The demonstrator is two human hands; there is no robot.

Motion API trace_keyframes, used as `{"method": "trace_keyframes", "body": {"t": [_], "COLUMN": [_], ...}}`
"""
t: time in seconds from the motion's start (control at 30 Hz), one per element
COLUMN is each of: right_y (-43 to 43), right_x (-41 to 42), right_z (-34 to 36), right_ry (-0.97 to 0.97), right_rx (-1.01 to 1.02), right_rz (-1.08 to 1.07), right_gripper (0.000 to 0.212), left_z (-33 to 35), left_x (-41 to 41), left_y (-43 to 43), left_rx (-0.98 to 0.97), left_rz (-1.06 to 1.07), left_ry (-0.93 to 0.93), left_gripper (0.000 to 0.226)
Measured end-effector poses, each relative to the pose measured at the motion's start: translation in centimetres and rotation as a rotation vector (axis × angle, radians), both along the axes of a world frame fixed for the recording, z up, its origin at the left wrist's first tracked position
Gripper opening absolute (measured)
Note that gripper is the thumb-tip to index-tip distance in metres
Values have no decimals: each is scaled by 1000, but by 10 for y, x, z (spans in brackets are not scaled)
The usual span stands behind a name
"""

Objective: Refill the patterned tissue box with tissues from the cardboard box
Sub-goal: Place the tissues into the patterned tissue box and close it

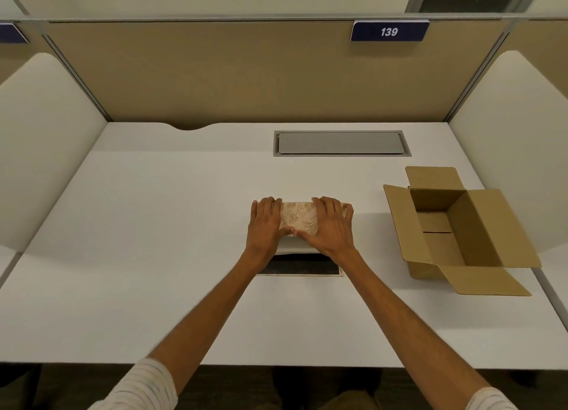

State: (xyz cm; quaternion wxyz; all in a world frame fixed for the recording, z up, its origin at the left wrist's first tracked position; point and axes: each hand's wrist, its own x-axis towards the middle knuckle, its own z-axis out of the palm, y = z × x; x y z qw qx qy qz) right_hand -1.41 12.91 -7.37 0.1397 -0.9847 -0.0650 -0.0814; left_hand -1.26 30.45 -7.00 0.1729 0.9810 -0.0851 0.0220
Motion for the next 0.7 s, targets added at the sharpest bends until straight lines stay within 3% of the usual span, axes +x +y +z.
{"method": "trace_keyframes", "body": {"t": [0.23,0.5,0.7], "right_y": [-8,-3,0], "right_x": [-23,-56,-69], "right_z": [-8,-25,-32], "right_ry": [-18,23,88], "right_rx": [9,69,60], "right_rz": [12,-27,-55], "right_gripper": [81,99,102], "left_z": [-1,-20,-34], "left_x": [-28,-47,-61], "left_y": [0,5,7], "left_rx": [-7,77,107], "left_rz": [26,11,27], "left_ry": [-5,78,93], "left_gripper": [77,107,112]}}
